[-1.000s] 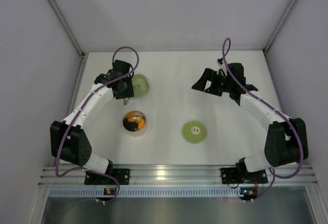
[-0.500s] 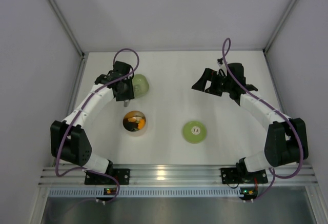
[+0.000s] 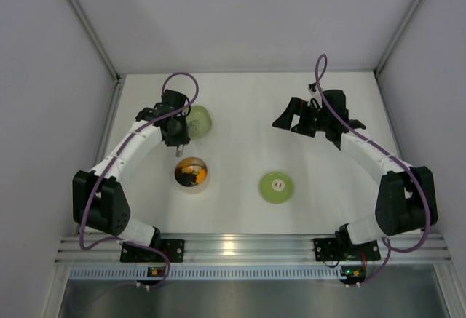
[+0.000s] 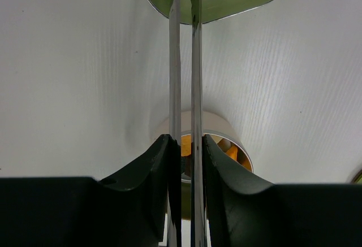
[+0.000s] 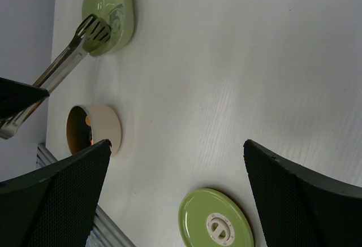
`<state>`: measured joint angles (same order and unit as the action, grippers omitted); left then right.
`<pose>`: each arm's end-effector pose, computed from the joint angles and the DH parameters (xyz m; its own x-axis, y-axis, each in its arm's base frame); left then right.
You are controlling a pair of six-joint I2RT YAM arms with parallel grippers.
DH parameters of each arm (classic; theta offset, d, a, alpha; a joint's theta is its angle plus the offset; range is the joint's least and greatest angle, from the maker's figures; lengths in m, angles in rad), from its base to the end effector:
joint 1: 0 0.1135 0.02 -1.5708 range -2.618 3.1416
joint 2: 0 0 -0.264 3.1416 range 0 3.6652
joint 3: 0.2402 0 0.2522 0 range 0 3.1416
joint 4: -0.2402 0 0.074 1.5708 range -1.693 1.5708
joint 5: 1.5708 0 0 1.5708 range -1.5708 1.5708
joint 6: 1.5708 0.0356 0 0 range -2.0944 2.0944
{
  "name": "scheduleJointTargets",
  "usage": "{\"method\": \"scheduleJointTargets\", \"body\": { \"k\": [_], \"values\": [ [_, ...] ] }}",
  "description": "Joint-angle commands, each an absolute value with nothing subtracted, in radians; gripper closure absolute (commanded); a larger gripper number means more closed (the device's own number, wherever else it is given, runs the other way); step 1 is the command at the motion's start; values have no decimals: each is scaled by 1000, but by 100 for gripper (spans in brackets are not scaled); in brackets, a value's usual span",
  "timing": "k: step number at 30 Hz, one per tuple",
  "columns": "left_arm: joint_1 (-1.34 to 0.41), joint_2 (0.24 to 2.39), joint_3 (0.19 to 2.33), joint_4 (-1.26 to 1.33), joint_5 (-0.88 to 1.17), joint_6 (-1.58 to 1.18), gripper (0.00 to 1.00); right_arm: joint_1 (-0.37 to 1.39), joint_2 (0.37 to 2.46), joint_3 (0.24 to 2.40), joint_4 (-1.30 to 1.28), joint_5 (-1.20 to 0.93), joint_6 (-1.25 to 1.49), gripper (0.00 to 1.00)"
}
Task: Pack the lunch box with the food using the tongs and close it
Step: Pick up the fake food from the plate, then place the fake food in the packing box.
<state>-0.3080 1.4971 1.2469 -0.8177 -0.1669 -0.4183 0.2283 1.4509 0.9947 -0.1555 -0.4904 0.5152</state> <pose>0.2928 -0.0869 0.2787 -0.8534 -0.1488 -0.4995 -0.1357 0.9888 -0.0628 0.3089 0.0890 0.2610 -0.7702 0.2673 -0.5791 -0.2249 0.7358 0.6387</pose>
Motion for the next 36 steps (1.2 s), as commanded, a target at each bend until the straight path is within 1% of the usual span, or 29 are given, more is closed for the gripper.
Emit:
{"method": "scheduleJointTargets", "body": {
  "k": [1, 2, 5, 9, 13, 19, 27, 30, 36],
  "values": [
    [-302, 1482, 1269, -796, -158, -411, 76, 232, 1450, 992, -132, -489, 494, 1],
    [-302, 1480, 1273, -798, -156, -410, 79, 233, 1451, 992, -132, -489, 494, 1],
    [-302, 1467, 1296, -802, -150, -405, 84, 233, 1450, 994, -133, -489, 494, 1],
    [-304, 1434, 1334, -811, -143, -403, 87, 233, 1450, 996, -132, -489, 494, 1],
    [-304, 1381, 1374, -841, -130, -410, 88, 233, 1450, 997, -130, -489, 495, 1],
    [-304, 1272, 1373, -931, -100, -417, 88, 232, 1451, 1000, -130, -489, 500, 1],
    [-304, 1043, 1226, -1049, -45, -463, 88, 233, 1439, 1002, -133, -485, 508, 1],
    [-304, 933, 1180, -1104, -5, -492, 88, 233, 1434, 1002, -140, -477, 506, 1],
    [-304, 786, 1102, -1181, 103, -526, 87, 233, 1439, 1005, -160, -454, 495, 0]
  ]
}}
